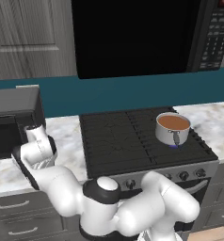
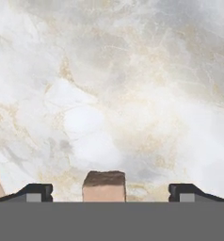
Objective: Pick up the sugar cube(s) and place them in the saucepan with hot chocolate.
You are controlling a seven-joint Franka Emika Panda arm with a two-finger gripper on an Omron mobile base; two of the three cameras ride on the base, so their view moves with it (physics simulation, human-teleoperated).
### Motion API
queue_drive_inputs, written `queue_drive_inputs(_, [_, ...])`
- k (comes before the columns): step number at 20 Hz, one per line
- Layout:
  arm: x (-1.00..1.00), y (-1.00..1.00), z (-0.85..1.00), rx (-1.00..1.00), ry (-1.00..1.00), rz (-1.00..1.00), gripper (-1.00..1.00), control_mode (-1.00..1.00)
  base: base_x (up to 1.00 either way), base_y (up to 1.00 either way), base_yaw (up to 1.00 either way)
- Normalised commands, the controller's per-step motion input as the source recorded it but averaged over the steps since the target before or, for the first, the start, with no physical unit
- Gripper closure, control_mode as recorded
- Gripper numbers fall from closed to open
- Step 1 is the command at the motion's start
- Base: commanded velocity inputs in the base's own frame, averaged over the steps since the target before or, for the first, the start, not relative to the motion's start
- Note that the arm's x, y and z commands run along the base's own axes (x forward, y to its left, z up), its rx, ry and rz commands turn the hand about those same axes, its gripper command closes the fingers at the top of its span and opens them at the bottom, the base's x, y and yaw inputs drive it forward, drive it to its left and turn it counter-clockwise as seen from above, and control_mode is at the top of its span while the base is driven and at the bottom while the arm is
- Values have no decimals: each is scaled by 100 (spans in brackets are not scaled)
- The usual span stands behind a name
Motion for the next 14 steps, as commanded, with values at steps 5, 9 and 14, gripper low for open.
queue_drive_inputs(5, [4, 0, -2, 0, 1, 0, -100, -100, 0, 0, 0])
queue_drive_inputs(9, [0, 0, -17, 0, 8, 0, 100, -100, 0, 0, 0])
queue_drive_inputs(14, [0, 0, -5, 0, 1, 0, 100, -100, 0, 0, 0])
